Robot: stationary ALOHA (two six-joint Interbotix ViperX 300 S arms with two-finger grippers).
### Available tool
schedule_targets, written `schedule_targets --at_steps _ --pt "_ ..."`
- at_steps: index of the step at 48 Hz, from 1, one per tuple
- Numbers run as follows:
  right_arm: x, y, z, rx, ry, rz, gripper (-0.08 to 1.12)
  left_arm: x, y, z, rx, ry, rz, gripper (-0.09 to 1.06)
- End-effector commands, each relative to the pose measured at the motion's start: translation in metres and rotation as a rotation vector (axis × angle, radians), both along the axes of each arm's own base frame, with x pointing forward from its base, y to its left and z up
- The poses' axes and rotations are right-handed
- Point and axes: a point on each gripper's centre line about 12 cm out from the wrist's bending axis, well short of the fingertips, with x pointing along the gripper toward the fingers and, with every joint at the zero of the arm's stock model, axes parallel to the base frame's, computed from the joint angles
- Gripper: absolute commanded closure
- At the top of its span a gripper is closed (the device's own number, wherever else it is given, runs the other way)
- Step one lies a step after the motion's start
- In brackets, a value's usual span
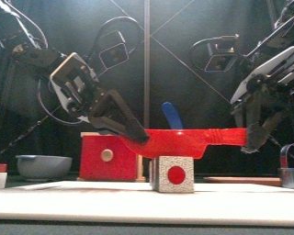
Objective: Place sushi on board then cut the sushi with the knife then place the pieces on the plate
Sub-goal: Cut the sushi into 4 pieces
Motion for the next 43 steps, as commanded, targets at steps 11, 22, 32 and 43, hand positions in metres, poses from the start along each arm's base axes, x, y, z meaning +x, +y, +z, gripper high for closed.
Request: schedule_targets --at_steps 11,22,32,43 --pt "0.001 -0.001 -0.001 -0.049 0.002 0.049 0.7 -0.01 0.003 -0.021 0.01 0.099 0.002 0.59" --pt "0.004 -0.004 -0.008 -0.062 0.015 0.047 0.7 -0.015 0.003 -0.036 0.017 0.169 0.001 0.59" --pt "0.005 -0.006 -0.016 -0.08 0.039 0.058 0.7 -0.014 0.003 -0.037 0.018 0.174 0.001 0.59" --pt "0.009 -0.006 -0.015 -0.081 0.037 0.059 0.7 -0.011 0.003 -0.028 0.016 0.152 -0.002 0.59"
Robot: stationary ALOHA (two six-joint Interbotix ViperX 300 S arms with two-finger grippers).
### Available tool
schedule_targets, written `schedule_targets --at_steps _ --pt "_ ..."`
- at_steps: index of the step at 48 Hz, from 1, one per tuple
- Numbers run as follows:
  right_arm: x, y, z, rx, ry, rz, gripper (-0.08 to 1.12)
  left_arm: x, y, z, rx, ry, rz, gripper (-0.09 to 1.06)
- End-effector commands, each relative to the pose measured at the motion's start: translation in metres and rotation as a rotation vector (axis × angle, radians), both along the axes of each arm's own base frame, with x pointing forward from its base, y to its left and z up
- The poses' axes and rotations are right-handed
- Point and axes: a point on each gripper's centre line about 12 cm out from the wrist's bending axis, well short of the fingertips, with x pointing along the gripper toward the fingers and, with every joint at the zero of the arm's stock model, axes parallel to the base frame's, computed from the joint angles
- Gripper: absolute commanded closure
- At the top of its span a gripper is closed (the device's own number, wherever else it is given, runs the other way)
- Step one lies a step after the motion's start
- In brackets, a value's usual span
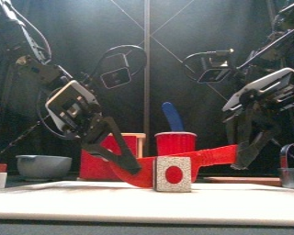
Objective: Place sushi on board then cut the sushi with the knife then place the pieces on the plate
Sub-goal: Cut the sushi into 4 pieces
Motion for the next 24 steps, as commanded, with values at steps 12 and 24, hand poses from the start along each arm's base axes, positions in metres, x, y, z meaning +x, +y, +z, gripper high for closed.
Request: schedule_targets --at_steps 12,24 --pt "0.001 0.004 0.027 0.007 -0.026 0.025 0.7 -0.001 -0.001 0.042 -0.014 -0.088 -0.008 0.59" --pt "-0.003 0.004 0.046 0.015 -0.055 0.029 0.7 -0.001 -0.002 0.075 -0.028 -0.191 -0.007 0.59"
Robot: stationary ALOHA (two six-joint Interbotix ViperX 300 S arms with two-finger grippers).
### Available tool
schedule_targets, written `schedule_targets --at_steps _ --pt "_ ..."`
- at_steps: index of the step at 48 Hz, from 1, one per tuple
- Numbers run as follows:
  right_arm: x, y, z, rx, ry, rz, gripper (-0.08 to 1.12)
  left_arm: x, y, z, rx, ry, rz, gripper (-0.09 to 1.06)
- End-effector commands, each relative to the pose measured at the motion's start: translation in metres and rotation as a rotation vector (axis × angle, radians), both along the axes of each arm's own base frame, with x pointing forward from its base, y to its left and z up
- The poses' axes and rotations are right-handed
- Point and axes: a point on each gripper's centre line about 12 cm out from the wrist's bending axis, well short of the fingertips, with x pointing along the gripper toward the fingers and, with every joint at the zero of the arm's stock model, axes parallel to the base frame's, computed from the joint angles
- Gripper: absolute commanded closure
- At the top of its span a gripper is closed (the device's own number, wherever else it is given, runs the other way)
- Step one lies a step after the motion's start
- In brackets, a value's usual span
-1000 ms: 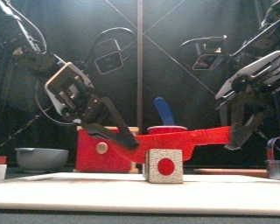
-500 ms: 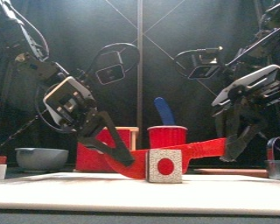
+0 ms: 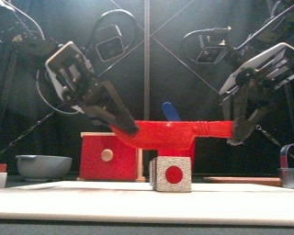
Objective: Place sushi on board then cut the sushi with the knife then place the pieces on the plate
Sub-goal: Cut the sushi into 4 pieces
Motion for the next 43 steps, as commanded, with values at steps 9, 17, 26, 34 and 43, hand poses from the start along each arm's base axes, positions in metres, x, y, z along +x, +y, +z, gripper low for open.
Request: schedule_targets --at_steps 9,17,26,34,43 --pt "-0.005 0.007 0.008 0.03 -0.005 0.003 0.7 0.001 -0.008 0.009 -0.004 -0.038 -0.021 0.59" --pt "-0.007 0.013 0.003 0.07 0.018 -0.014 0.7 0.005 -0.021 -0.006 -0.003 -0.002 -0.049 0.59" --pt "-0.008 0.016 0.002 0.08 0.021 -0.013 0.7 0.007 -0.029 -0.01 -0.004 0.015 -0.065 0.59" --pt "-0.007 0.016 0.001 0.078 0.022 -0.011 0.7 0.006 -0.029 -0.012 -0.003 0.019 -0.065 0.59" --pt "-0.007 0.016 0.0 0.07 0.025 -0.008 0.7 0.005 -0.026 -0.014 0.001 0.027 -0.059 0.59"
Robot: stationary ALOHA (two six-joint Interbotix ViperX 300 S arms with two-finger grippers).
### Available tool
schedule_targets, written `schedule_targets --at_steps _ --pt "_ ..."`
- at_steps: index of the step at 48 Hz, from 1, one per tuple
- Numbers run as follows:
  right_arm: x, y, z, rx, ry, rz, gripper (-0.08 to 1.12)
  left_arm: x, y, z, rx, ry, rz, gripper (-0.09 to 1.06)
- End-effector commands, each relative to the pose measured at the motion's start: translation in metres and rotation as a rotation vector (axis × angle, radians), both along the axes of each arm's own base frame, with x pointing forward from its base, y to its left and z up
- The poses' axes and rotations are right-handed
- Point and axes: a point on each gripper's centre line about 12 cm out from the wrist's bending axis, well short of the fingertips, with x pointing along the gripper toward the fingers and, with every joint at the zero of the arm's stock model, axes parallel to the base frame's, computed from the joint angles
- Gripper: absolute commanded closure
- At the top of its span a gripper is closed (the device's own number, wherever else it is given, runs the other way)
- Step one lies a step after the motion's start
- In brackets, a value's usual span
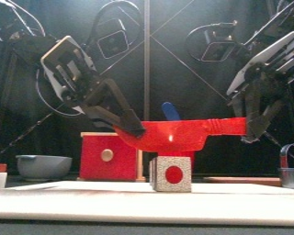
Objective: Place sushi on board then cut the sushi with the knife then place the pieces on the plate
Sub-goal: Cut the sushi into 4 pieces
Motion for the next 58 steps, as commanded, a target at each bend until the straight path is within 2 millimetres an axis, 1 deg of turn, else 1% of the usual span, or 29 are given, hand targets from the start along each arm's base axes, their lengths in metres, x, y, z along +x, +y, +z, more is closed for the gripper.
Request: schedule_targets --at_steps 1,15,26,40,47,58 --pt "-0.001 0.002 0.002 -0.005 -0.001 0.016 0.7 -0.001 -0.002 0.0 0.005 0.005 -0.009 0.59" --pt "-0.001 0.005 -0.002 0.003 0.012 0.016 0.7 -0.002 -0.004 -0.003 0.004 0.015 -0.014 0.59" --pt "-0.001 0.005 -0.004 0.002 0.018 0.016 0.7 -0.003 -0.004 -0.014 0.013 0.043 -0.016 0.59" --pt "0.002 0.007 -0.012 0.003 0.04 0.014 0.7 -0.003 -0.005 -0.026 0.018 0.073 -0.018 0.59" --pt "0.003 0.007 -0.008 0.0 0.032 0.019 0.7 -0.003 -0.006 -0.021 0.016 0.061 -0.019 0.59" --pt "0.002 0.003 0.007 -0.016 -0.009 0.033 0.7 -0.004 0.002 -0.003 0.008 0.017 -0.003 0.59"
